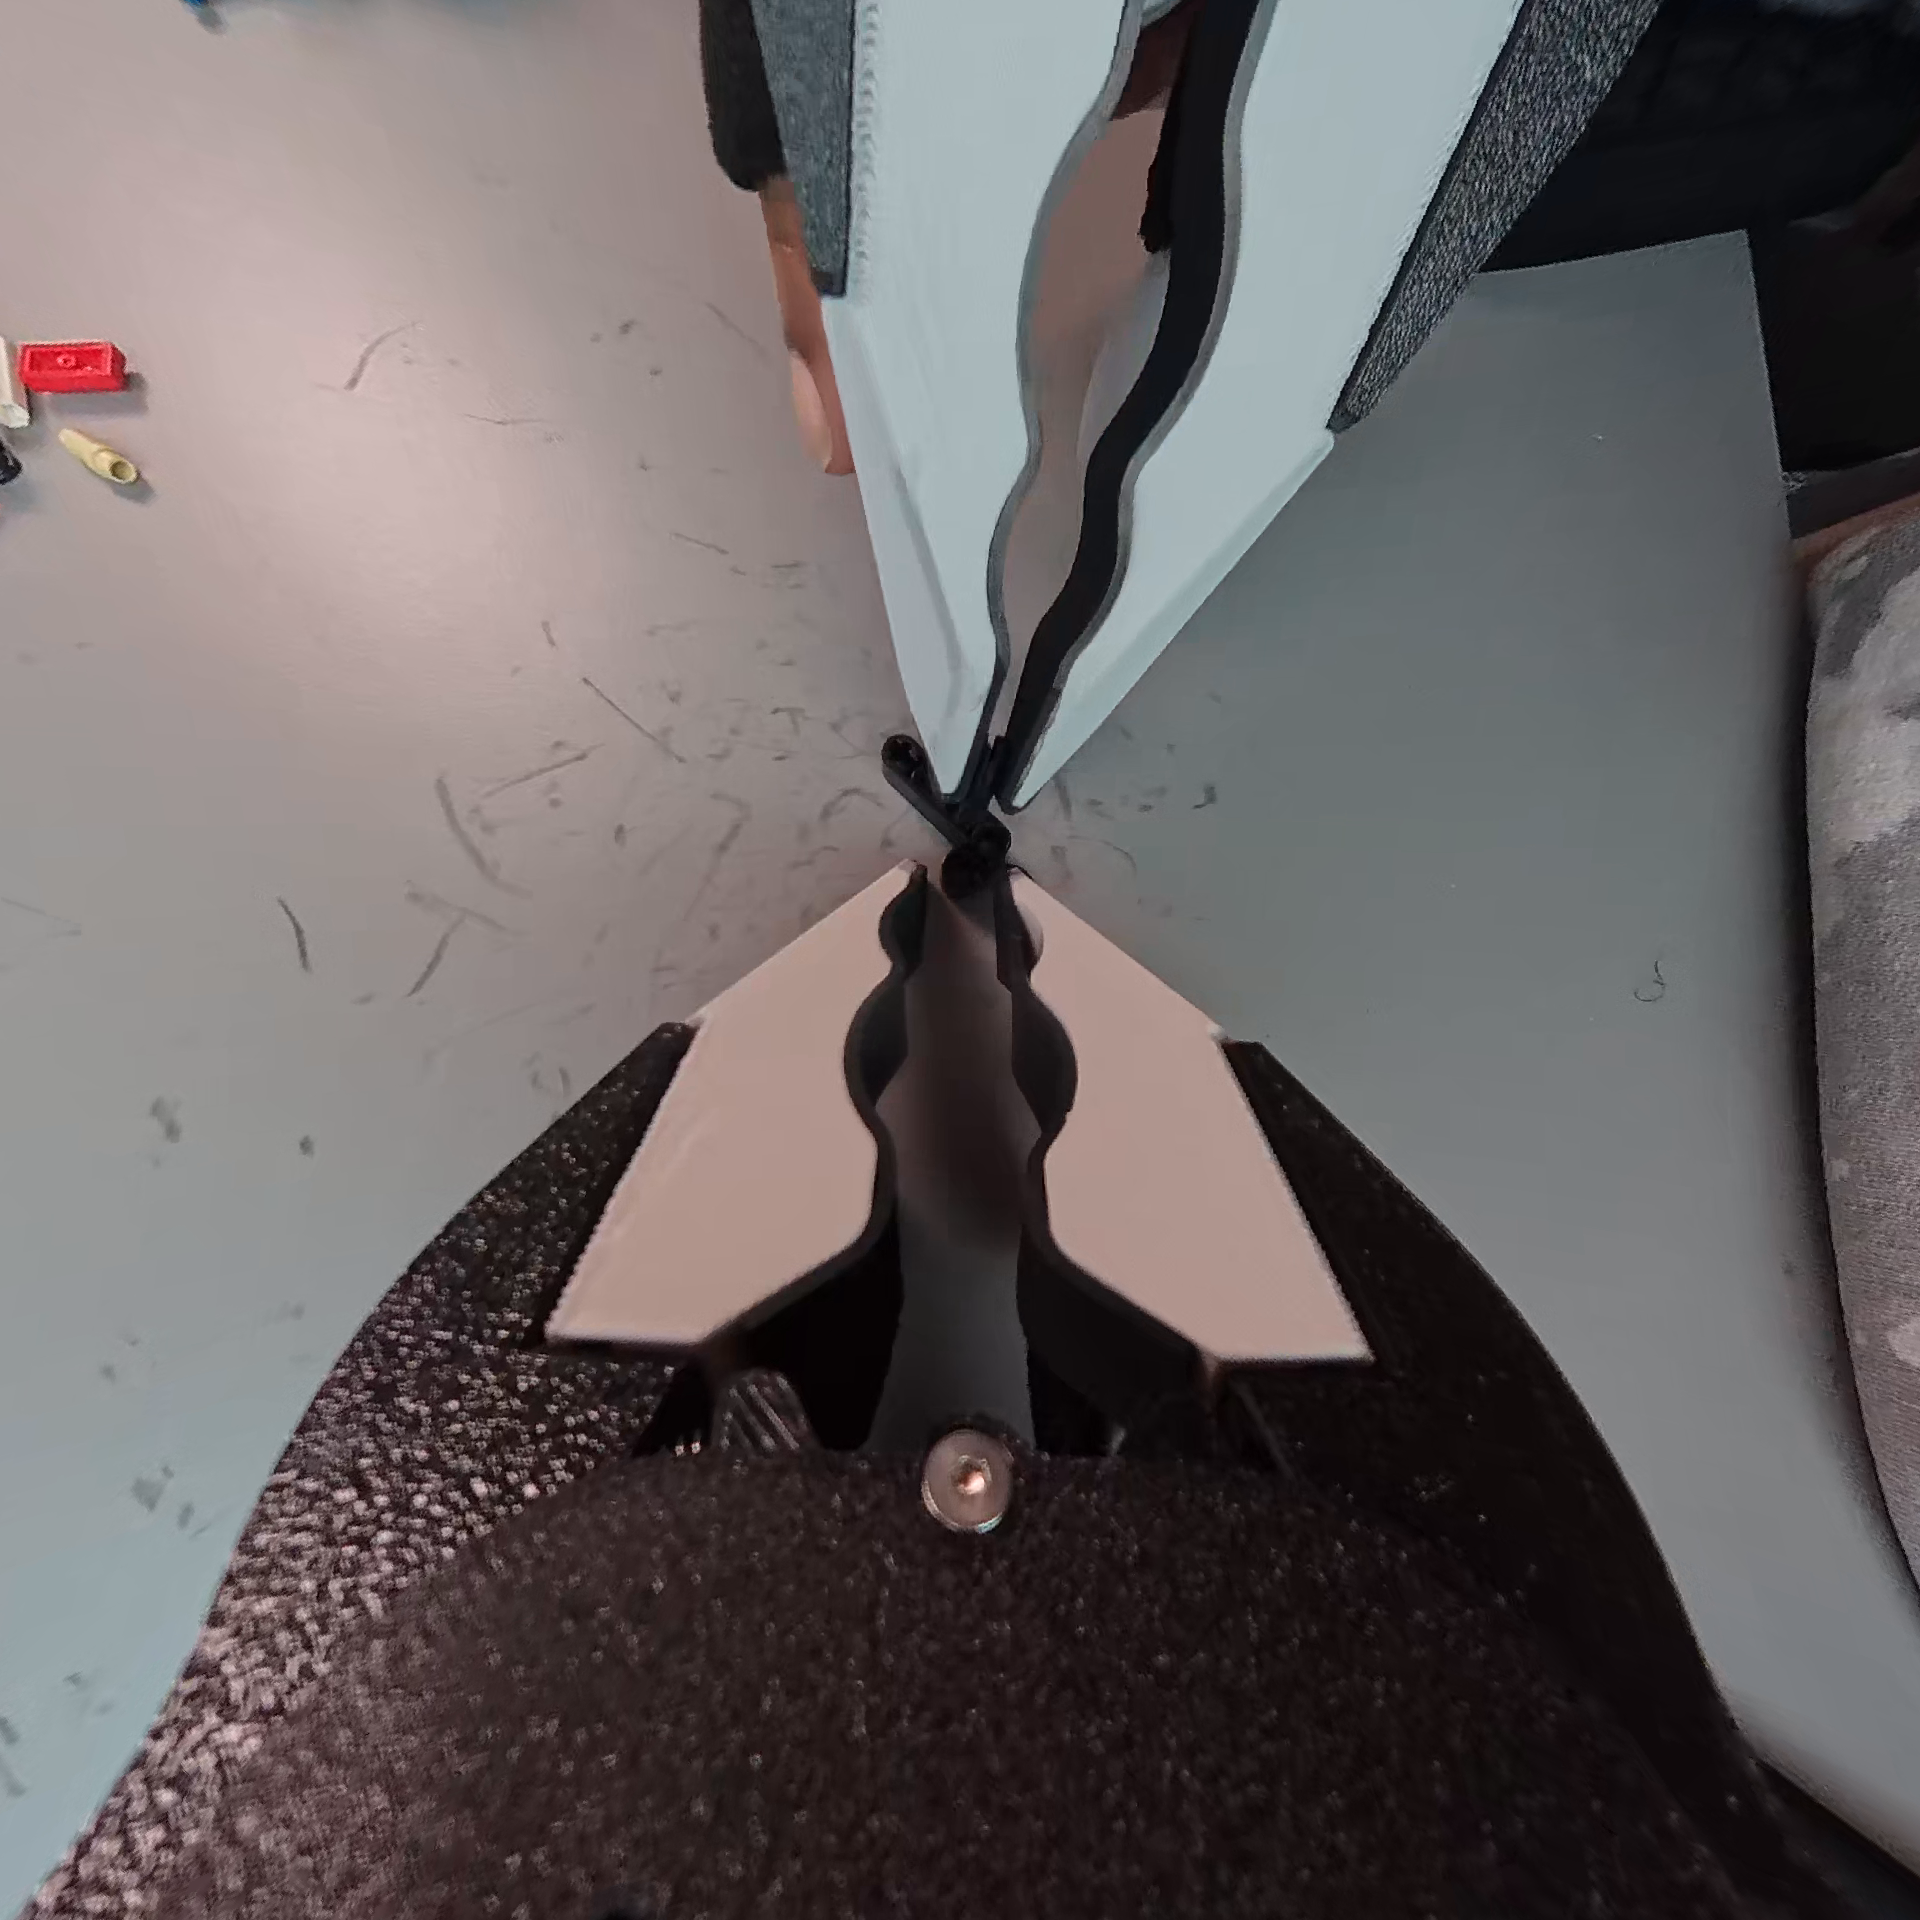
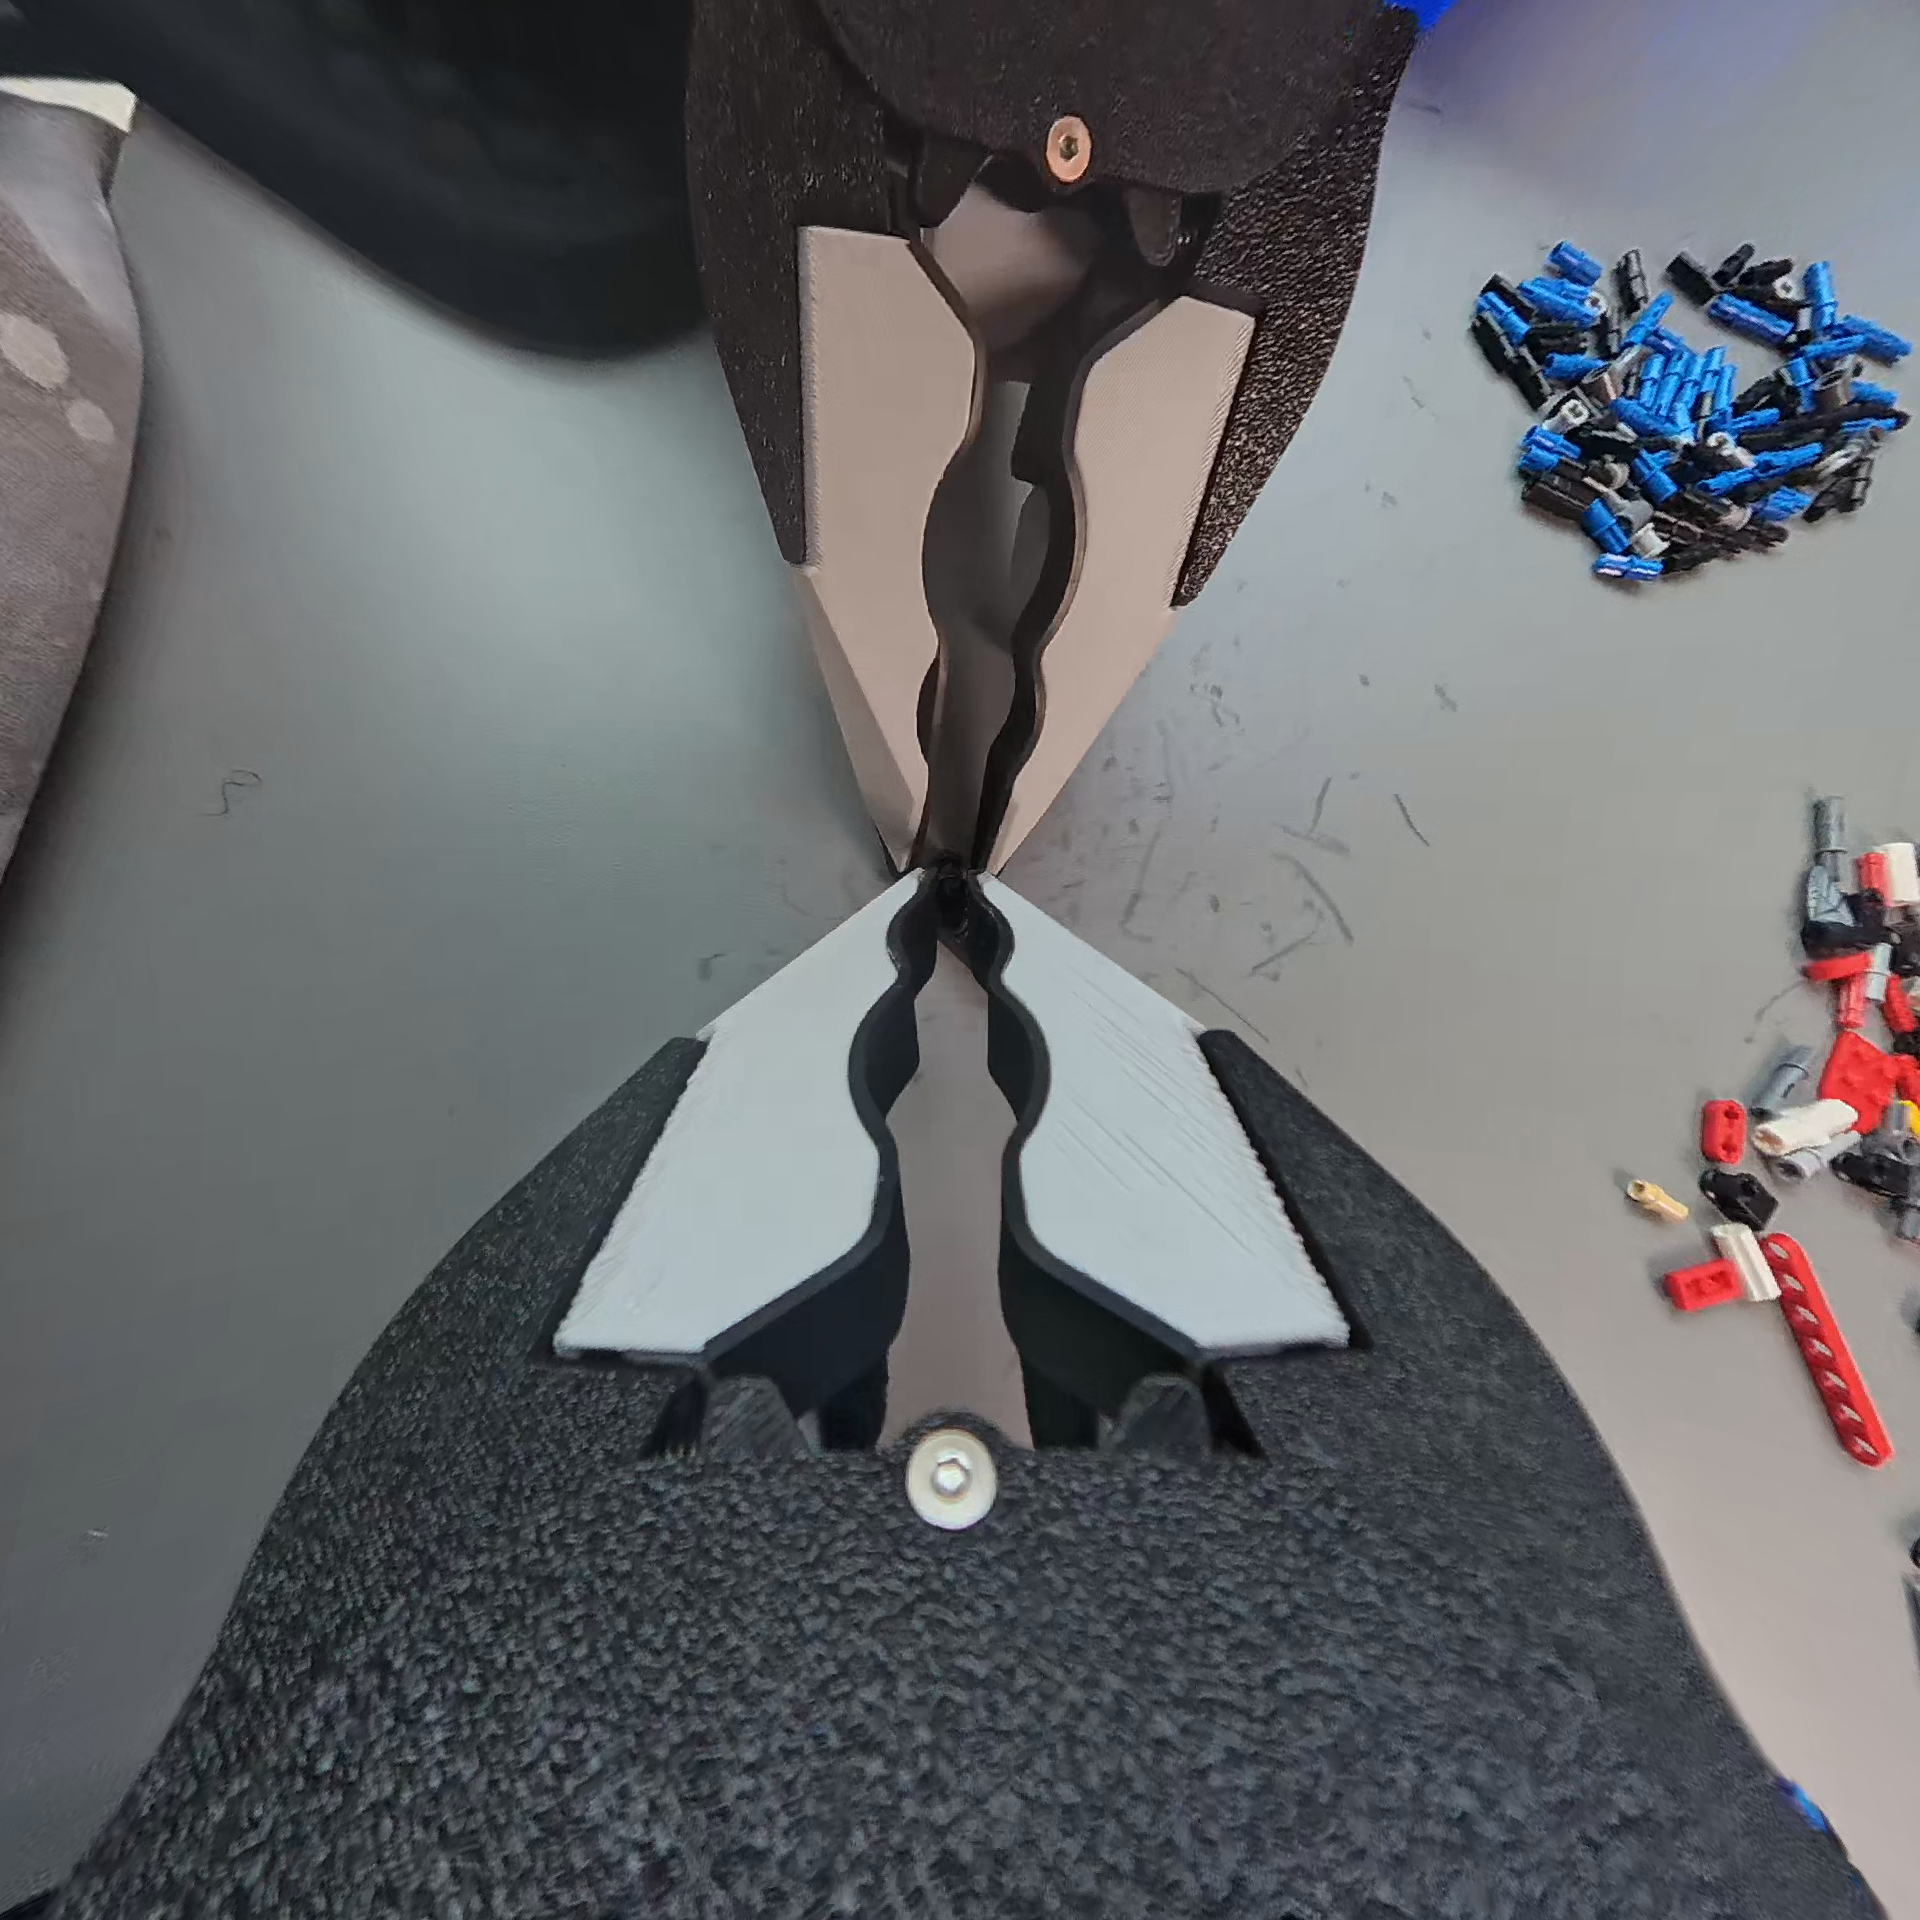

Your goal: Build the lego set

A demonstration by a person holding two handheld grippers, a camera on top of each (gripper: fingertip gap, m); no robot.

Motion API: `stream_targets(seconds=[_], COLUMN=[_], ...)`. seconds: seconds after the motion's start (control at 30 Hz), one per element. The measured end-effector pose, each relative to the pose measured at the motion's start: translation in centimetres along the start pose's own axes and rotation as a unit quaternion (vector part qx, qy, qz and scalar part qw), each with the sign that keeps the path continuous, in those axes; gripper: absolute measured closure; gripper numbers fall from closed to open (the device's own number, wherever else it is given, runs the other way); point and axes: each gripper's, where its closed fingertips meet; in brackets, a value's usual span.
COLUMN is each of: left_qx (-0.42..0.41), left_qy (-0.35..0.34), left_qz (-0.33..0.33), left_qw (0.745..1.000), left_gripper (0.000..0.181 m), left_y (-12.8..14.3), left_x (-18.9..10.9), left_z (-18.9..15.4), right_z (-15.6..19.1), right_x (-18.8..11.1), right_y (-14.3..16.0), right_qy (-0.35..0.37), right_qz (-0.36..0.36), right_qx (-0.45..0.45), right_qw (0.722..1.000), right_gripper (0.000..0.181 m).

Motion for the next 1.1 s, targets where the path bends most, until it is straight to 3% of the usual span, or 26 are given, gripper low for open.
stream_targets(seconds=[0.33,0.53,1.1], left_qx=[0.012,-0.007,-0.045], left_qy=[0.001,0.041,0.069], left_qz=[0.001,-0.001,-0.004], left_qw=[1.0,0.999,0.997], left_gripper=[0.167,0.16,0.155], left_y=[0.1,0.4,1.0], left_x=[0.0,-0.5,-1.5], left_z=[-0.1,-0.8,-2.0], right_z=[0.1,0.1,0.9], right_x=[1.3,1.5,1.9], right_y=[0.5,0.3,-0.3], right_qy=[-0.044,-0.062,-0.067], right_qz=[0.123,0.174,0.193], right_qx=[-0.047,-0.044,0.024], right_qw=[0.99,0.982,0.979], right_gripper=[0.176,0.176,0.176])
Point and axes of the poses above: each gripper's, where its closed fingertips meet, x out along the fingers, y out of its underside, z = x × y across the jaws, and after that the axes turned 5 degrees about x, right-handed
